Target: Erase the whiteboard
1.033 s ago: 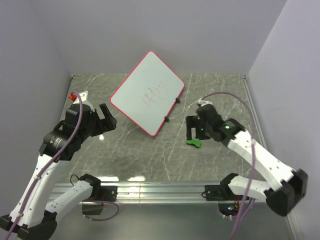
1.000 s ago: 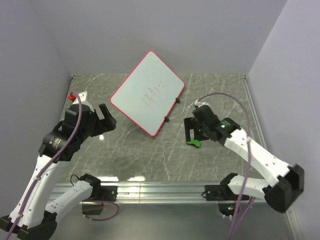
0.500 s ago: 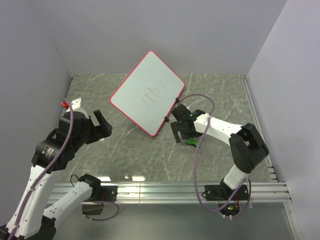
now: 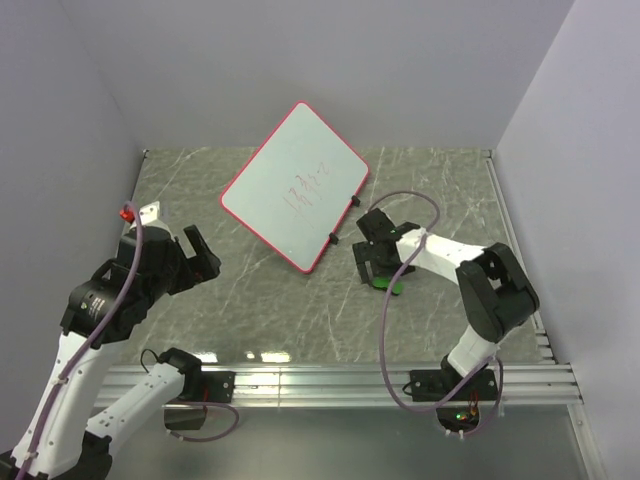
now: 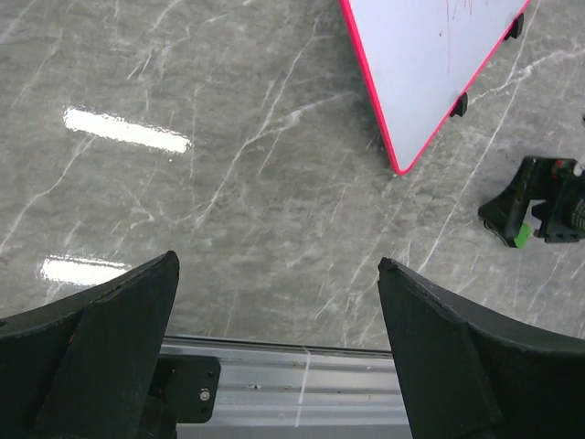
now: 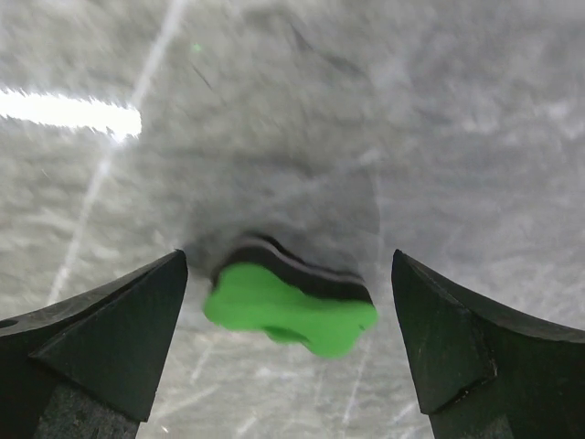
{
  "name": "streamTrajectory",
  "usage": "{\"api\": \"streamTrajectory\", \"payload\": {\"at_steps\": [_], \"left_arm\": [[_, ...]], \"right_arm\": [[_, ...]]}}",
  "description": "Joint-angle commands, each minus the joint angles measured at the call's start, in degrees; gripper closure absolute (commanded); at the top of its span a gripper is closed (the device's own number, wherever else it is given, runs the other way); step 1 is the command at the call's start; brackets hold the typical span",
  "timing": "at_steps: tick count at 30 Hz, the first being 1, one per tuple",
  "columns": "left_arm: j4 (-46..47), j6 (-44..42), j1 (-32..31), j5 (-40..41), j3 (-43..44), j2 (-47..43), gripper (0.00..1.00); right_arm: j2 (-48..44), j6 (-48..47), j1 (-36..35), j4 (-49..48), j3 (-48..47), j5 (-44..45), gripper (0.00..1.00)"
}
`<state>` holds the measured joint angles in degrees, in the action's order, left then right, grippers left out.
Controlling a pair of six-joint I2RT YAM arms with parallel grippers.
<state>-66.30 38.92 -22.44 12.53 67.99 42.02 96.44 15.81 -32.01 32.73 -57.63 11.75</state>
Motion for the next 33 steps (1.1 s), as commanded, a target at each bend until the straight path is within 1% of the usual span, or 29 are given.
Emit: {"api": "streamTrajectory", "payload": {"at_steps": [1,5,6,10,15,21,27,33], "left_arm": [[-1.11,1.51,-0.15,1.26,2.50,0.69,0.03],[-0.85,1.86,-0.15,0.91,3.29,1.48,0.04],[-0.85,1.86,-0.24,0.91,3.47,1.83,0.04],[-0.76,2.74,-0.15,1.18,3.82,2.28,0.05],[-0.84,4.06,-0.15,-0.05,3.73,2.28,0.06],[-1.72,5.64,-0.15,-0.32,3.82,0.87,0.07],[-1.55,7.31,-0.24,0.30,1.98,-0.80,0.07],[0.65,8.19,-0.15,-0.84,-1.19,-1.06,0.07]], "right_arm": [[-4.77,0.27,0.63,-1.27,2.25,-0.67,0.00],[-8.46,0.97,0.55,-0.30,3.39,-2.34,0.00],[-10.81,1.41,0.72,-0.30,4.53,-3.39,0.00],[-14.18,0.71,0.81,-1.70,6.56,-4.89,0.00],[-11.02,1.06,0.90,-1.18,5.86,-5.51,0.00],[-5.40,3.43,0.98,4.61,2.08,-2.09,0.00],[-9.26,6.86,0.98,7.52,4.54,-0.50,0.00],[-4.69,6.25,1.16,9.98,1.47,2.22,0.00]]}}
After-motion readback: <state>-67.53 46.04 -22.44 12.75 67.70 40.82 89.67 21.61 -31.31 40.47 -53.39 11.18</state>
